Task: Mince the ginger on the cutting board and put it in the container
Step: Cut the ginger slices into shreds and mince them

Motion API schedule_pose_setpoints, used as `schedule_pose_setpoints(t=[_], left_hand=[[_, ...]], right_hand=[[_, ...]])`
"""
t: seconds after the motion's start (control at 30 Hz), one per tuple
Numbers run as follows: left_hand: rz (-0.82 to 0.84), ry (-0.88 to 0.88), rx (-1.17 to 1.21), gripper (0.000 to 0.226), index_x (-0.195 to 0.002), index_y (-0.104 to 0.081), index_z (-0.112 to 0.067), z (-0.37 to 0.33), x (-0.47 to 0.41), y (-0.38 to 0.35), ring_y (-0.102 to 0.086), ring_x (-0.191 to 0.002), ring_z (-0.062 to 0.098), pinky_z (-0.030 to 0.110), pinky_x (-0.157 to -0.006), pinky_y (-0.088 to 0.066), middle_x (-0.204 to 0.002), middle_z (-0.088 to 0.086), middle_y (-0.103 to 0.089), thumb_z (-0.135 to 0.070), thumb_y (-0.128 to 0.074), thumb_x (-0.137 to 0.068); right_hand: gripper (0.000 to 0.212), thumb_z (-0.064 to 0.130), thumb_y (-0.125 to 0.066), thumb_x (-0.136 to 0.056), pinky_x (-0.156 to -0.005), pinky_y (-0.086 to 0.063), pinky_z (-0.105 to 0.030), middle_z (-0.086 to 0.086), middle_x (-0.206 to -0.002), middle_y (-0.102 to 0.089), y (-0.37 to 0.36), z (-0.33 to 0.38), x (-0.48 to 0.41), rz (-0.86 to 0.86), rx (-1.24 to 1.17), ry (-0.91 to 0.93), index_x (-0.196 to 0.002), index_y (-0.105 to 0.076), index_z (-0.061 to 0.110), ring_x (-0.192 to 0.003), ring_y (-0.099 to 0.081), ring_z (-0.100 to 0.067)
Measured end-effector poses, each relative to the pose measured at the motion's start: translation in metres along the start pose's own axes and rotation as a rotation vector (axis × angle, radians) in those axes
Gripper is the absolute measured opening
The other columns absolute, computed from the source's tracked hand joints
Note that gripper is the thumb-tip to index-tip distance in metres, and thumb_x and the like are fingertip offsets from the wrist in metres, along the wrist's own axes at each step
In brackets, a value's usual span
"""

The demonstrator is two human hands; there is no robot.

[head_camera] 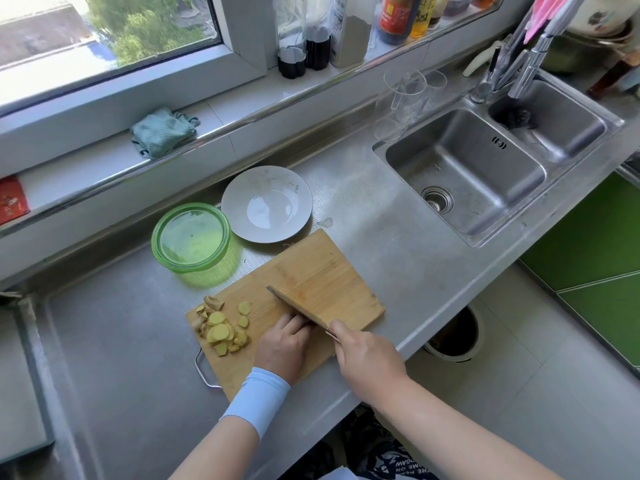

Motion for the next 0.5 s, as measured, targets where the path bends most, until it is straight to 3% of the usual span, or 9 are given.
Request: schedule_pose_setpoints(t=[0.07, 0.2, 0.5], left_hand=[[-0.012, 0.000, 0.003, 0.034, -0.079, -0.075, -0.014, 0.000, 0.000, 0.000, -0.062, -0.072, 0.023, 0.029, -0.053, -0.053, -0.085, 0.001, -0.070, -0.001, -0.044, -0.076], [-0.034, -0.001, 0.008, 0.034, -0.078, -0.076, -0.012, -0.001, -0.001, 0.001, -0.063, -0.078, 0.023, 0.027, -0.052, -0.054, -0.084, 0.003, -0.071, -0.001, -0.044, -0.075], [-0.025, 0.031, 0.032, 0.029, -0.081, -0.075, -0.015, 0.002, 0.002, -0.004, -0.060, -0.079, 0.021, 0.030, -0.055, -0.053, -0.088, 0.000, -0.070, -0.001, -0.049, -0.077]], right_hand=[[0.017, 0.030, -0.034, -0.106, -0.049, -0.027, -0.035, 0.004, -0.073, -0.053, -0.001, -0.001, 0.006, -0.001, 0.004, 0.008, -0.118, -0.045, 0.025, -0.062, -0.048, -0.023], [0.026, 0.030, -0.032, -0.107, -0.055, -0.037, -0.036, 0.001, -0.080, -0.060, -0.007, -0.009, 0.019, 0.027, 0.048, -0.015, -0.131, -0.040, 0.027, -0.066, -0.055, -0.027], [0.015, 0.030, -0.033, -0.107, -0.053, -0.035, -0.034, 0.002, -0.076, -0.060, -0.005, 0.000, 0.002, 0.028, 0.033, 0.000, -0.116, -0.043, 0.025, -0.062, -0.053, -0.024]])
Point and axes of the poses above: each hand's wrist, its own x-axis away from the middle knuckle, its own y-axis out of the back of the hand, z = x × y, the point moved 8 cm from there along -x, towards the middle knuckle
